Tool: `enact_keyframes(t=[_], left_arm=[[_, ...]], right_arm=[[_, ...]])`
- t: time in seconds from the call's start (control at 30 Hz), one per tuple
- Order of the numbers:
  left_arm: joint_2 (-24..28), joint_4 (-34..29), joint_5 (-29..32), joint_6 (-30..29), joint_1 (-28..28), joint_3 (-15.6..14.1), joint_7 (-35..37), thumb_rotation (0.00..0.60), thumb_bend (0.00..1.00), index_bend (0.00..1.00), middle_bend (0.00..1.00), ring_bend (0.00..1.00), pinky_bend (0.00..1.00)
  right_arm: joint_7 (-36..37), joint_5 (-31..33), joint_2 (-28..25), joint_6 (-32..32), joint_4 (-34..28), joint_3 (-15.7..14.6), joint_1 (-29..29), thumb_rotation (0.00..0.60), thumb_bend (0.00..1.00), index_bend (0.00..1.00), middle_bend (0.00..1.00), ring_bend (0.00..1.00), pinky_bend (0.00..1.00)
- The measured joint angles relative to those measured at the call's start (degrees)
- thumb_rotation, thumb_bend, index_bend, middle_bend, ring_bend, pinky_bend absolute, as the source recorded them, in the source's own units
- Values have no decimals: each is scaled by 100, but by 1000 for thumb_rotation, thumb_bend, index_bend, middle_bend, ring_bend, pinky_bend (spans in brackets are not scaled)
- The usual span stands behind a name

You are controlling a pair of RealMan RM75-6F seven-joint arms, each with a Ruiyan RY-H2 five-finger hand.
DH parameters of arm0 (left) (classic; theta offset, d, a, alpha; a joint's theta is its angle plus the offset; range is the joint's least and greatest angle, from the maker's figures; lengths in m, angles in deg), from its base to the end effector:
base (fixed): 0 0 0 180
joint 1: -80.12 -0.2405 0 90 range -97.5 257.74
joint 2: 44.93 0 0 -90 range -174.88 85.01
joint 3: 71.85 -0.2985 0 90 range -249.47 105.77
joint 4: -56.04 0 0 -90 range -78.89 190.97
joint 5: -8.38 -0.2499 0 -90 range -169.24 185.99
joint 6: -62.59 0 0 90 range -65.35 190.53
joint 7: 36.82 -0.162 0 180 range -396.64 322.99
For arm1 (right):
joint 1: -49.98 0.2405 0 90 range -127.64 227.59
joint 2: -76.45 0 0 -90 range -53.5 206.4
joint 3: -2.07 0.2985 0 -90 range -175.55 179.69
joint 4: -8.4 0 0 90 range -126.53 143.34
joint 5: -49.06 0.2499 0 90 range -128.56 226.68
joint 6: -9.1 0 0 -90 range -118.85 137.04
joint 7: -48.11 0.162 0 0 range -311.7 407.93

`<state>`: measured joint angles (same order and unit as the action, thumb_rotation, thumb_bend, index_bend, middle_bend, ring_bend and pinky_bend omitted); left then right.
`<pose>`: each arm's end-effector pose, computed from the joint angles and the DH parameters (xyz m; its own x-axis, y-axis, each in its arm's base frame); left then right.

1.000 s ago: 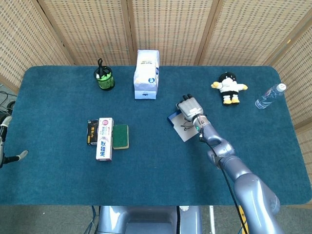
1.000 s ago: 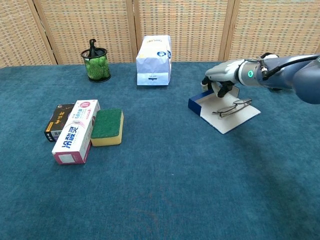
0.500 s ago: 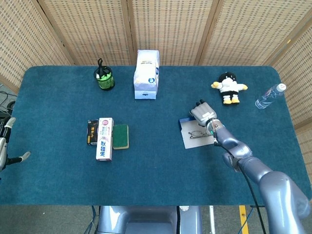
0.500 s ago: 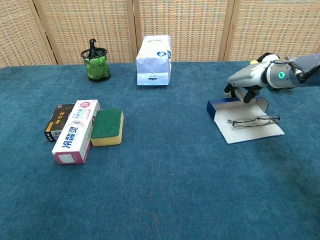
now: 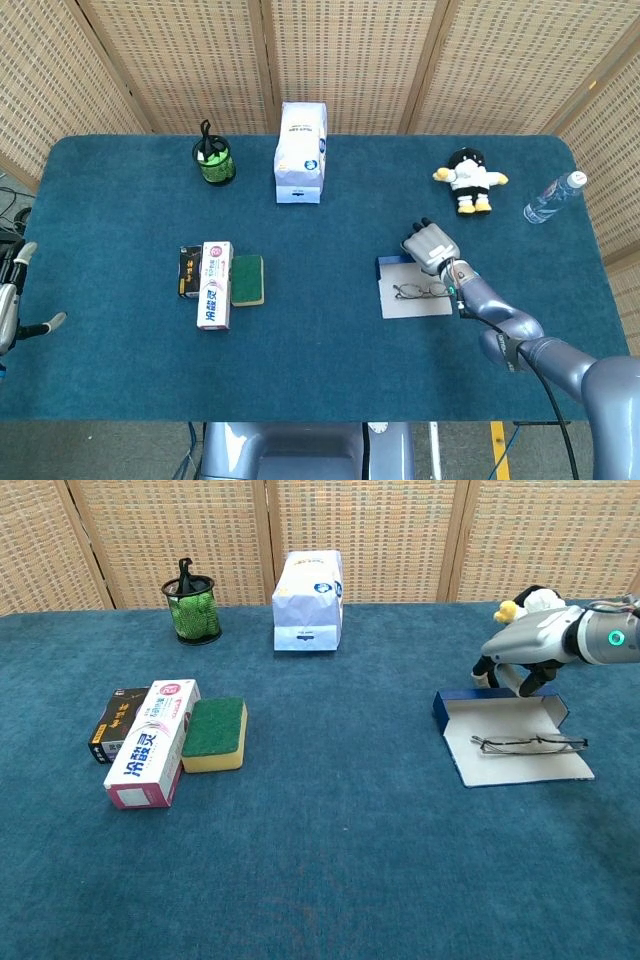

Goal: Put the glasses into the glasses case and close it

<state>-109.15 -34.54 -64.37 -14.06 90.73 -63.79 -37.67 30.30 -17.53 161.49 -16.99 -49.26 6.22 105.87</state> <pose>-0.3809 0.2640 0.1518 0.3841 0.0159 0.9231 0.9153 0.1246 -0.3830 -0.2404 -0.5124 -0.0255 0.8443 -0.3154 0.4332 -0.5358 -0.4841 0.6918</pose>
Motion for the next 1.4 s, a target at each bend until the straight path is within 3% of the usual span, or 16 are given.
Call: enact_keyframes(t=[0.2, 0.27, 0.3, 0.37, 0.43, 0.47, 0.53, 0.87, 1.03, 1.4], left_arm=[[-2, -13, -61, -38, -12, -27, -11, 600, 0, 0, 0, 0, 0], [-7, -19, -70, -47, -13, -31, -19, 600, 0, 0, 0, 0, 0], [-8, -21, -72, -54, -16, -33, -22, 600, 0, 0, 0, 0, 0], [-10, -20, -71, -61, -19, -33, -24, 600, 0, 0, 0, 0, 0], [-12, -14, -65, -63, -20, -30, -26, 600, 0, 0, 0, 0, 0], [-12, -14, -64, -63, -19, -30, -27, 600, 0, 0, 0, 0, 0], [-15, -15, -63, -59, -16, -31, -41, 600, 0, 0, 0, 0, 0], [-36, -27, -82, -73, -3, -37, -108, 600, 0, 0, 0, 0, 0], [-58, -25, -93, -83, 10, -38, -175, 600, 0, 0, 0, 0, 0], [-105, -13, -50, -164, 10, -2, -292, 600, 0, 0, 0, 0, 0]], right_arm=[[-510, 521, -258, -188, -548, -141, -77, 600, 1000, 366, 304, 139, 115], [-593, 604, -308, -324, -669, -165, -102, 600, 996, 316, 182, 77, 115], [-602, 611, -316, -366, -693, -167, -111, 600, 948, 265, 108, 40, 115], [-595, 601, -335, -553, -757, -146, -152, 600, 683, 140, 16, 0, 115], [-523, 529, -358, -820, -825, -95, -219, 600, 238, 31, 0, 0, 104], [-464, 476, -379, -956, -866, -69, -258, 600, 99, 6, 0, 0, 86], [-246, 316, -482, -1258, -1012, -9, -357, 600, 2, 0, 0, 0, 42], [928, -832, -1325, -2163, -1764, -15, -929, 600, 0, 0, 0, 0, 0], [1065, -1228, -1305, -2453, -1764, -226, -1205, 600, 0, 0, 0, 0, 0], [1031, -1449, -966, -2432, -1693, -389, -1341, 600, 0, 0, 0, 0, 0]])
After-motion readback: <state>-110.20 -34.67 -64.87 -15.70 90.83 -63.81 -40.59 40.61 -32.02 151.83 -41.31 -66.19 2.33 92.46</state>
